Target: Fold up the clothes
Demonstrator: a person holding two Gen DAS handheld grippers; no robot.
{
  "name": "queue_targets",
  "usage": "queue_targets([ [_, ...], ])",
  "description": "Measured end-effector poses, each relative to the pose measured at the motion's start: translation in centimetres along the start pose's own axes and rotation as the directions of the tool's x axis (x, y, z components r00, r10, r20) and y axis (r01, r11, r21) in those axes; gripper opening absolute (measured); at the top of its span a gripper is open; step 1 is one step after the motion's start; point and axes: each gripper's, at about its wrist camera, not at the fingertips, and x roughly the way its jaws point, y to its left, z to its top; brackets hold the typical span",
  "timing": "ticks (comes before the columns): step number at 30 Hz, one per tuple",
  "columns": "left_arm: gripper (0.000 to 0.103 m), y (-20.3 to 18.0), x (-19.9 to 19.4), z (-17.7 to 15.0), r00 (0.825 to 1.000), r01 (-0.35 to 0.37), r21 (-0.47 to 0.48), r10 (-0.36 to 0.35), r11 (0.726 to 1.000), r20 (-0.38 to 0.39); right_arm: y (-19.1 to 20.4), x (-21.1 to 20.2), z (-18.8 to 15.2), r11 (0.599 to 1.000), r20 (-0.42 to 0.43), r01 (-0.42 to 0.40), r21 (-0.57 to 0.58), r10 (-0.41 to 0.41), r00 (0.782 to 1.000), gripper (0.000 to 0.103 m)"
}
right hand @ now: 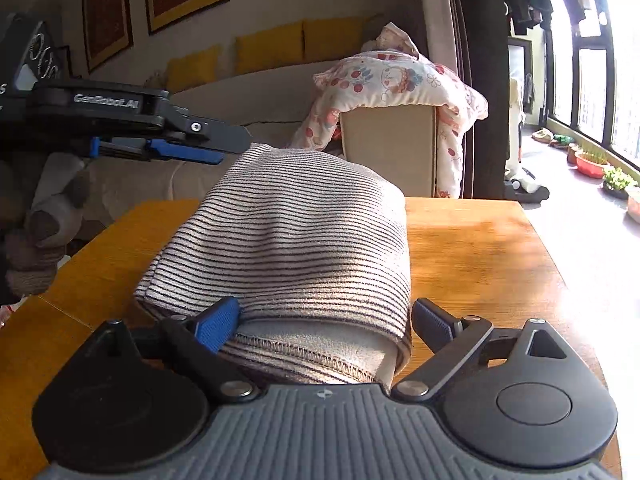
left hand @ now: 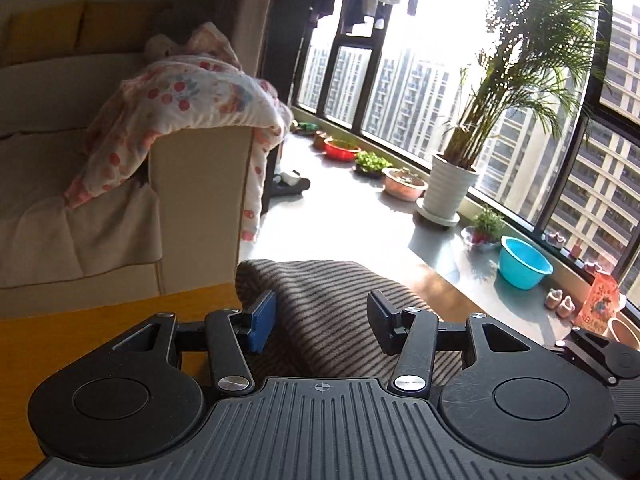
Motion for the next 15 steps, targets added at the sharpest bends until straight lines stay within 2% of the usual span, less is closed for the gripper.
queue_targets([
  [2,0.056,0.9,1.5,-0.2,1.000,0.003,-0.007,-0.003,1.000,-0.031,1.5,-1.7,1.1,0.995,0.079,0.034,-0.098,-0.026,0.997,0.093],
  [4,0.059,2.2,2.5,-0.6,0.998,0.021,-0.050,-0.023,0.999,-0.051,2.5,-2.7,2.6,0.993,0.139,-0.009,-0.120,0.026,0.990,0.093],
  [6,0.060,3.0,2.8,-0.9,0.998,0.036,-0.081,-0.041,0.996,-0.057,3.6,-2.3,3.8,0.989,0.161,-0.039,-0.142,0.061,0.985,0.093],
  [7,0.062,3.3,2.9,-1.0,0.997,0.040,-0.088,-0.045,0.995,-0.059,4.1,-1.5,4.0,0.986,0.149,-0.047,-0.160,0.071,0.986,0.093],
  [10,0.066,3.6,3.0,-1.1,0.997,0.030,-0.082,-0.036,0.996,-0.073,5.9,3.6,2.9,0.973,-0.024,-0.081,-0.216,0.077,0.997,0.093],
  [12,0.066,3.7,2.9,-1.3,0.997,0.036,-0.087,-0.043,0.996,-0.072,6.2,4.9,1.9,0.975,-0.035,-0.096,-0.200,0.091,0.995,0.100],
  [15,0.066,3.9,3.0,-1.3,0.996,0.044,-0.090,-0.050,0.995,-0.067,5.9,4.0,2.4,0.977,-0.025,-0.135,-0.163,0.133,0.991,0.100],
])
